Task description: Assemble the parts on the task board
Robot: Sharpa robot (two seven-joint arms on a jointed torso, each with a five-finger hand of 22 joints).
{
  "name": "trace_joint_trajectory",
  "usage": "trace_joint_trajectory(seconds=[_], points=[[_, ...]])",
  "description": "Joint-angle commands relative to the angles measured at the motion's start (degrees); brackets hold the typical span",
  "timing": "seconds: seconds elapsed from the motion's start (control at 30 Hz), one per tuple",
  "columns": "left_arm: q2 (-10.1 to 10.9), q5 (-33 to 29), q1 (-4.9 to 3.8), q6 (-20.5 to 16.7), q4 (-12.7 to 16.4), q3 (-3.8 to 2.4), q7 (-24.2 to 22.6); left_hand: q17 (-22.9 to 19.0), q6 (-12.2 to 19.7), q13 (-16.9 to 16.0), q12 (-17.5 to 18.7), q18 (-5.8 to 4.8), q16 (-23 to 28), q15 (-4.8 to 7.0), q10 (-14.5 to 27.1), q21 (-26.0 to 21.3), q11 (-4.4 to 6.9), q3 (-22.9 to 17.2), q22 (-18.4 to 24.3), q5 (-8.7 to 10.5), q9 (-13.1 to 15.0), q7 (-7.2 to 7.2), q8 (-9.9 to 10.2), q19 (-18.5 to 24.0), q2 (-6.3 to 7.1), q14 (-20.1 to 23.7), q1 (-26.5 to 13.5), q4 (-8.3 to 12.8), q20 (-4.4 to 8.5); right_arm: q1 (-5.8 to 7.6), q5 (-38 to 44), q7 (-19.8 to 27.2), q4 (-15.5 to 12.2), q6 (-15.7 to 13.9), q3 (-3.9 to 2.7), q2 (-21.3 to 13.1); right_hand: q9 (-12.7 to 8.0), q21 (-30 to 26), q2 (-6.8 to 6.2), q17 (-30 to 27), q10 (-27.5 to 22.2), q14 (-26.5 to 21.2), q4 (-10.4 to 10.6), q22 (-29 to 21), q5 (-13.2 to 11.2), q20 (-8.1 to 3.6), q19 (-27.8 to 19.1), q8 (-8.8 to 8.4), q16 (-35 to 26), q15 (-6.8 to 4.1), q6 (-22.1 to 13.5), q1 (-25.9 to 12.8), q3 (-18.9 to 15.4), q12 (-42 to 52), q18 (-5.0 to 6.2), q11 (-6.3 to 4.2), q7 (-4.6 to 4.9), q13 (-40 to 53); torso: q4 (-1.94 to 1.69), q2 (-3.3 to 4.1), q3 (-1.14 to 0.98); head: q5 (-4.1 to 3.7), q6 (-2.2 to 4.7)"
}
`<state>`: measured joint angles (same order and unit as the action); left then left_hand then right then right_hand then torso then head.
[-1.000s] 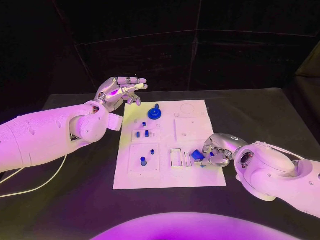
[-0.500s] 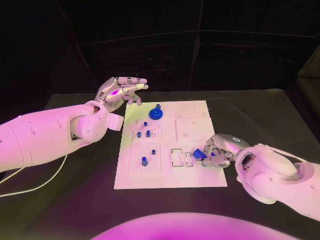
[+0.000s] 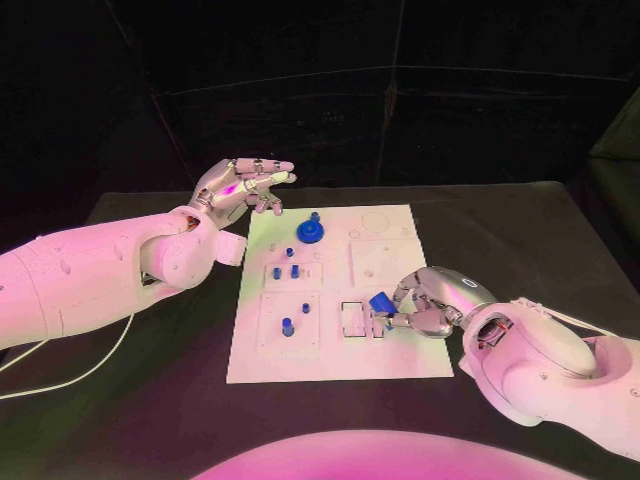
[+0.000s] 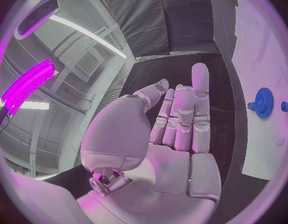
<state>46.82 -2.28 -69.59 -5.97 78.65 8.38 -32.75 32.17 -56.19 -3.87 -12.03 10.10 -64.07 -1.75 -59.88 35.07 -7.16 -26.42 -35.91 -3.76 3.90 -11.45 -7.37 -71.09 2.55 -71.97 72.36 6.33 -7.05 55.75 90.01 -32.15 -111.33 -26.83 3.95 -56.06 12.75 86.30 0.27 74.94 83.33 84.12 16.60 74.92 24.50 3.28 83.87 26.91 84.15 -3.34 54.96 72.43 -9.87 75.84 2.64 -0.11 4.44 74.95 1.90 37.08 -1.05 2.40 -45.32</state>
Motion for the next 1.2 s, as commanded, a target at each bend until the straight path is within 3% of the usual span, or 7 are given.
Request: trace_joint_trajectory(seconds=[0.03,0.33,0.73,0.83,0.93,1.03,1.2], points=[[-0.09,-0.15,-0.09,0.68,0.19,-0.04,-0.13,-0.06,0.53,-0.04,-0.40,0.35,0.01,-0.02,0.53,-0.28,0.03,0.23,0.08,-0.07,0.03,0.05,-0.35,0.27,-0.01,0.21,-0.39,-0.06,-0.17,0.10,-1.96,-0.36,0.60,0.90,-0.04,1.48,-0.09,0.01,-0.01,1.22,0.19,3.40,0.06,8.97,-0.36,-0.47,1.56,0.00,0.14,-0.42,0.49,-0.72,-0.24,-0.15,-0.96,0.02,-0.08,0.72,-0.15,0.16,-0.02,0.07,0.02],[-0.41,-0.15,-0.11,0.80,0.26,-0.04,0.00,-0.06,0.53,-0.04,-0.40,0.35,0.01,-0.02,0.53,-0.28,0.03,0.23,0.08,-0.07,0.03,0.05,-0.35,0.27,-0.01,0.21,-0.39,-0.06,-0.17,0.13,-4.01,-3.75,3.44,5.91,-0.06,6.07,0.17,-0.69,1.34,-0.53,-0.55,3.01,0.13,7.90,-1.60,-0.49,0.72,-0.31,-0.78,-0.44,0.68,-2.81,-1.47,-2.25,-0.66,-0.02,-0.14,-0.80,-0.36,0.14,-0.02,0.72,-0.19],[-0.55,-0.15,-0.14,0.72,0.27,-0.04,-0.01,-0.12,0.59,-0.05,-0.54,0.35,-0.04,-0.03,0.61,-0.34,0.01,0.29,0.13,-0.07,0.04,0.04,-0.47,0.24,-0.06,0.25,-0.41,-0.04,-0.18,0.14,-1.32,-7.78,5.57,5.05,-0.07,9.12,0.76,-1.35,2.76,-2.09,-1.11,2.71,0.13,6.96,-3.38,-0.74,0.02,-0.02,-1.73,-0.76,1.91,-5.08,-3.04,-4.37,-0.40,-0.39,-0.63,-2.13,-0.38,0.13,-0.03,1.04,-0.39],[-0.54,-0.15,-0.15,0.70,0.26,-0.04,-0.01,-0.12,0.59,-0.05,-0.54,0.35,-0.04,-0.03,0.61,-0.34,0.01,0.29,0.13,-0.07,0.04,0.04,-0.47,0.24,-0.06,0.25,-0.41,-0.04,-0.18,0.14,-0.70,-8.13,5.75,4.75,-0.07,9.37,0.99,-1.48,2.90,-2.26,-1.10,2.71,0.08,6.82,-7.05,-0.90,-0.07,0.02,-1.92,-0.92,2.17,-5.99,-4.06,-4.81,-0.37,-0.54,-0.76,-2.24,-0.33,0.14,-0.01,1.13,-0.39],[-0.53,-0.15,-0.16,0.69,0.26,-0.04,-0.01,-0.12,0.59,-0.05,-0.54,0.35,-0.04,-0.03,0.61,-0.34,0.01,0.29,0.13,-0.07,0.04,0.04,-0.47,0.24,-0.06,0.25,-0.41,-0.04,-0.18,0.14,-0.04,-8.26,5.93,4.37,-0.07,9.67,1.20,-1.72,2.50,-2.70,-1.26,2.64,0.09,6.52,-14.53,-1.01,-0.27,-0.07,-2.24,-0.96,2.12,-7.93,-5.75,-5.58,-0.30,-0.53,-0.77,-2.60,-0.31,0.09,-0.03,1.22,-0.49],[-0.52,-0.15,-0.16,0.69,0.25,-0.04,0.00,-0.12,0.59,-0.05,-0.54,0.35,-0.04,-0.03,0.61,-0.34,0.01,0.29,0.13,-0.07,0.04,0.04,-0.47,0.24,-0.06,0.25,-0.41,-0.04,-0.18,0.14,0.48,-8.20,6.04,4.01,-0.07,9.89,1.21,-2.21,1.02,-3.40,-1.81,2.52,0.20,5.86,-21.23,-0.95,-0.75,-0.54,-2.72,-0.78,1.49,-10.97,-7.14,-7.11,-0.13,-0.44,-0.46,-3.59,-0.30,0.11,-0.02,1.28,-0.45],[-0.45,-0.15,-0.16,0.69,0.25,-0.04,0.01,-0.12,0.59,-0.05,-0.54,0.35,-0.04,-0.03,0.61,-0.34,0.01,0.29,0.13,-0.07,0.04,0.04,-0.47,0.24,-0.06,0.25,-0.41,-0.04,-0.18,0.13,1.48,-7.95,5.84,3.81,-0.07,9.85,1.08,-2.99,-4.63,-4.25,-2.82,2.35,0.28,4.87,-21.67,-0.75,-1.47,-1.24,-3.41,-0.56,0.74,-17.92,-3.17,-9.80,0.13,-0.08,-0.18,-5.31,-0.23,0.10,-0.04,1.32,-0.46]])
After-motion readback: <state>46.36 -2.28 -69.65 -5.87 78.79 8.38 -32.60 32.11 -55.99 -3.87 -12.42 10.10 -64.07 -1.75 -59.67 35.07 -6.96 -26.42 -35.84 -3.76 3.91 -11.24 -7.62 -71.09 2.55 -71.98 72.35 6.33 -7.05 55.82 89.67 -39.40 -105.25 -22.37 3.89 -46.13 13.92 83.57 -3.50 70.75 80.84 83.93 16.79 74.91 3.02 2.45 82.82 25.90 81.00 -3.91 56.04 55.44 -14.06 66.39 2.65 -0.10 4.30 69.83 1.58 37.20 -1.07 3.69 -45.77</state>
